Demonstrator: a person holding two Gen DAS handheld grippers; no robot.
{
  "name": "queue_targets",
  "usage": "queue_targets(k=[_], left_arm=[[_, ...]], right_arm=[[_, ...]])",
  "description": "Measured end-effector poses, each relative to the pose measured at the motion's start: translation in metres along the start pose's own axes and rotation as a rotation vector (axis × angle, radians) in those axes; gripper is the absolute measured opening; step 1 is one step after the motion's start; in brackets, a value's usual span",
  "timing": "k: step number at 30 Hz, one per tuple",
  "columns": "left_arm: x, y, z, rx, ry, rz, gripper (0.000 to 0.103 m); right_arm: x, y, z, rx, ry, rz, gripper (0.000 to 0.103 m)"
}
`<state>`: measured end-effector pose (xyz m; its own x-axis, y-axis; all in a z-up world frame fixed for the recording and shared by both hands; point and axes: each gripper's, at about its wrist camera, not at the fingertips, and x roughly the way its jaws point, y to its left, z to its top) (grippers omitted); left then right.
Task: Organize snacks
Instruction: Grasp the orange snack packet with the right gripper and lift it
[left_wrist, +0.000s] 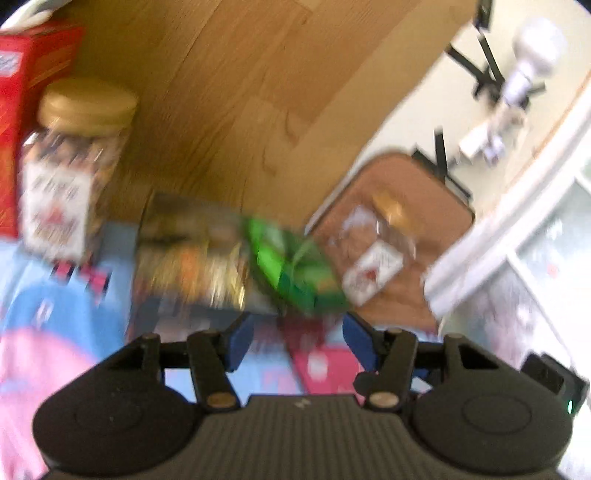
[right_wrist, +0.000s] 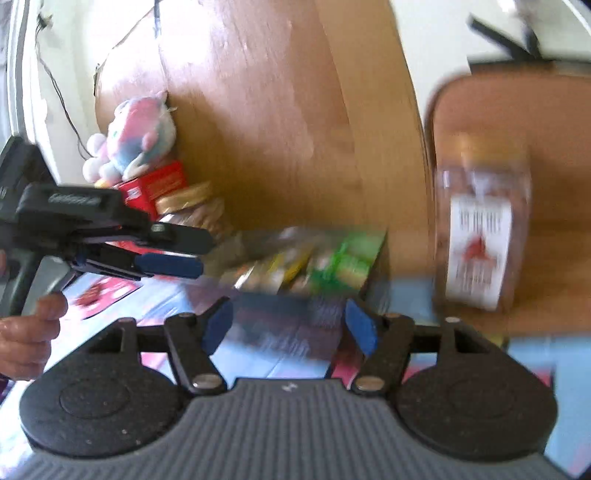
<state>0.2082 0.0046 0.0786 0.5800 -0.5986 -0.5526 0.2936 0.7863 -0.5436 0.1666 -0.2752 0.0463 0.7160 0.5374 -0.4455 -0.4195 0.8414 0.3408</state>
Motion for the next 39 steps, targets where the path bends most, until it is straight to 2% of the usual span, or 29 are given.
queue_targets(k=[5, 8, 11, 13, 18, 21, 23, 25, 26, 27, 29, 31, 33, 35, 39], left_arm=[[-0.02, 0.018, -0.057, -0.02, 0.114, 0.035, 0.055], [-0.029, 0.035, -0.08, -0.076, 0.141, 0.041, 0.055], [-0.025, 0.05, -0.097, -0.171, 0.196, -0.008, 0.055], [-0.028, 0.054, -0.106, -0.207, 0.178, -0.043, 0.056], [-0.031, 0.074, -0.12, -0.345, 0.16, -0.17, 0.055], [-0.025, 0.078, -0.12, -0.4, 0.163, -0.191, 0.045], [-0.023, 0.079, -0.119, -0.416, 0.151, -0.198, 0.04], [-0.023, 0.082, -0.118, -0.438, 0.134, -0.229, 0.018], [-0.022, 0.083, -0.116, -0.447, 0.128, -0.254, 0.017], [-0.021, 0.082, -0.114, -0.447, 0.122, -0.261, 0.017], [-0.016, 0.074, -0.11, -0.395, 0.124, -0.192, 0.017], [-0.013, 0.071, -0.108, -0.364, 0.118, -0.146, 0.019], [-0.017, 0.075, -0.103, -0.382, 0.11, -0.168, 0.018], [-0.024, 0.078, -0.095, -0.389, 0.091, -0.201, 0.014], [-0.037, 0.069, -0.066, -0.334, 0.037, -0.216, 0.014]], right_arm=[[-0.014, 0.013, -0.045, 0.151, 0.176, 0.14, 0.064], [-0.008, 0.013, -0.059, 0.292, 0.26, 0.212, 0.056], [-0.006, 0.015, -0.062, 0.328, 0.279, 0.162, 0.052], [-0.003, 0.012, -0.065, 0.367, 0.301, 0.161, 0.052], [0.005, 0.013, -0.069, 0.414, 0.297, 0.209, 0.053], [0.012, 0.014, -0.075, 0.468, 0.311, 0.26, 0.053], [0.011, 0.017, -0.075, 0.468, 0.296, 0.255, 0.052], [0.009, 0.014, -0.077, 0.488, 0.278, 0.26, 0.05], [0.009, 0.014, -0.078, 0.492, 0.271, 0.261, 0.048], [0.009, 0.013, -0.079, 0.493, 0.271, 0.262, 0.041], [0.01, 0.013, -0.082, 0.515, 0.269, 0.265, 0.037], [0.013, 0.016, -0.083, 0.519, 0.267, 0.252, 0.027], [0.015, 0.02, -0.082, 0.504, 0.255, 0.235, 0.027], [0.014, 0.02, -0.075, 0.516, 0.233, 0.261, 0.027], [0.009, 0.032, -0.048, 0.452, 0.164, 0.275, 0.027]])
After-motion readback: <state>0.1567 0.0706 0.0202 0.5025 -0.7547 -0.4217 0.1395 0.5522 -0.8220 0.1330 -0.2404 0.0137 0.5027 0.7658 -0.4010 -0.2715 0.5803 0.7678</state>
